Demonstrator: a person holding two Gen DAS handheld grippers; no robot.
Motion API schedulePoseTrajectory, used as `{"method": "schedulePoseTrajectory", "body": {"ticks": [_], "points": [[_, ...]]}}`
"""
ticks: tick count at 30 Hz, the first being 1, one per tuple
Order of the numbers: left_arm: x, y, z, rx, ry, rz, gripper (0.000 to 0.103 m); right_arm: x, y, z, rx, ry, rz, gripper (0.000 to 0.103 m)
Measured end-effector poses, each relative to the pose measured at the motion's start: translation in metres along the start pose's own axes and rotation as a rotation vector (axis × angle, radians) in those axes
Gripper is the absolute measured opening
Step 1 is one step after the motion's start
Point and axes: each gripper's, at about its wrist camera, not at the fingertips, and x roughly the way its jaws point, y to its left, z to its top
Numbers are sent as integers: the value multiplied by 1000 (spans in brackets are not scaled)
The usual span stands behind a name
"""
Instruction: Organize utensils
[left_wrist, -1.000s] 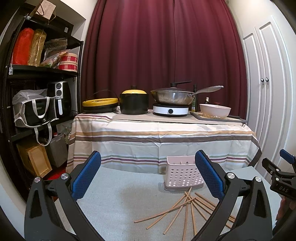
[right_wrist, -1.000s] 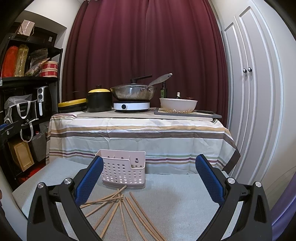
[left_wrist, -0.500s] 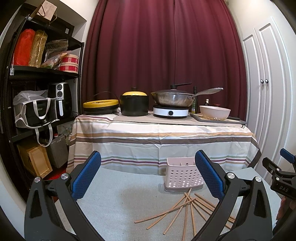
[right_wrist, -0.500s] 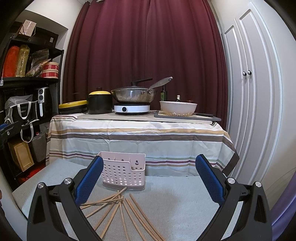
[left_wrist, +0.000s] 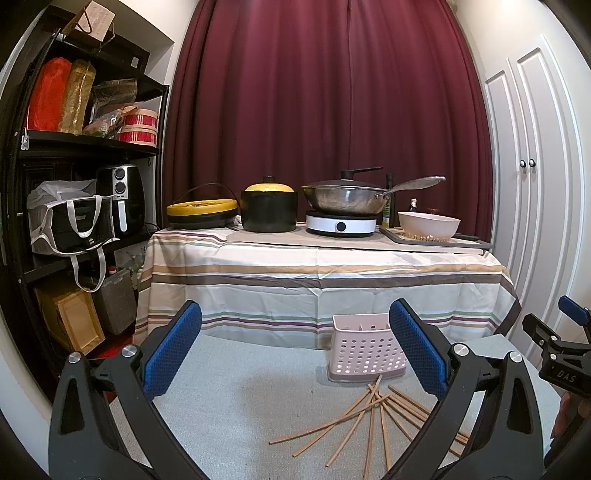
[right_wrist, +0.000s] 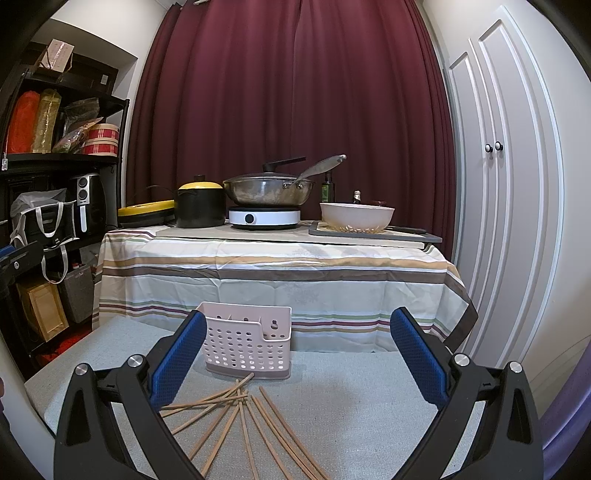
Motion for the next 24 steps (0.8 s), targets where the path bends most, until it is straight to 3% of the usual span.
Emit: {"method": "schedulePoseTrajectory", "body": {"ticks": [24], "points": [[-3, -2, 1, -1, -7, -1, 99, -5, 4, -2, -6, -14, 3, 97]]}}
